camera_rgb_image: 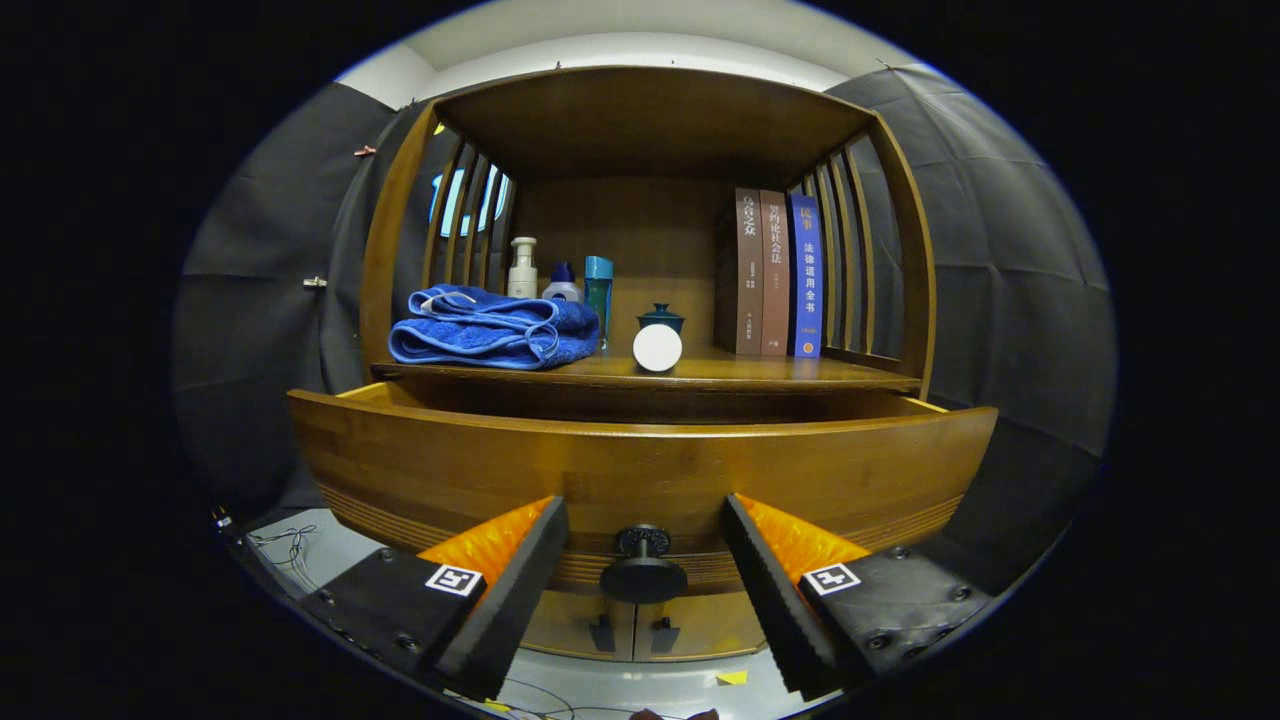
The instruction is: Pull open the drawer, take out the items inside it, and place them on the countertop above the cabinet.
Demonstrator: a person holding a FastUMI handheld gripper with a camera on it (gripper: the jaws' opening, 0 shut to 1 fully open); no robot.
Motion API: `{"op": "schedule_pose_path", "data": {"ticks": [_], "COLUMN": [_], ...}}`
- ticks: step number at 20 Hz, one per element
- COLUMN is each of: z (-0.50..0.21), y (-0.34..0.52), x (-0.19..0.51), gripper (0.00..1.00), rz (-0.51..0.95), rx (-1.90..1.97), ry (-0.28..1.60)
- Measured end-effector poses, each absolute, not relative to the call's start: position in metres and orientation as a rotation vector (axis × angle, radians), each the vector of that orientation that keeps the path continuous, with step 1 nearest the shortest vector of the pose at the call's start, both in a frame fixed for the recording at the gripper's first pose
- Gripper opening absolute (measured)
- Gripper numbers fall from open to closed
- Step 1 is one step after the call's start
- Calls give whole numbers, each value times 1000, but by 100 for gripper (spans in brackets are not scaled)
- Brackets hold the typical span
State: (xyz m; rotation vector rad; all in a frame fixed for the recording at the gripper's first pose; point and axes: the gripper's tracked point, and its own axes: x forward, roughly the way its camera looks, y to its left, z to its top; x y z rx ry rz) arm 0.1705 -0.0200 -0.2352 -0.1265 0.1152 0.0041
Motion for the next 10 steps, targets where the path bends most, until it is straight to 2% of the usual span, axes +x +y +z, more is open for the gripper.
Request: {"op": "schedule_pose_path", "data": {"ticks": [10], "z": [-236], "y": [-19], "x": [225], "gripper": [100], "rz": [-2], "rx": [-141], "ry": [133]}}
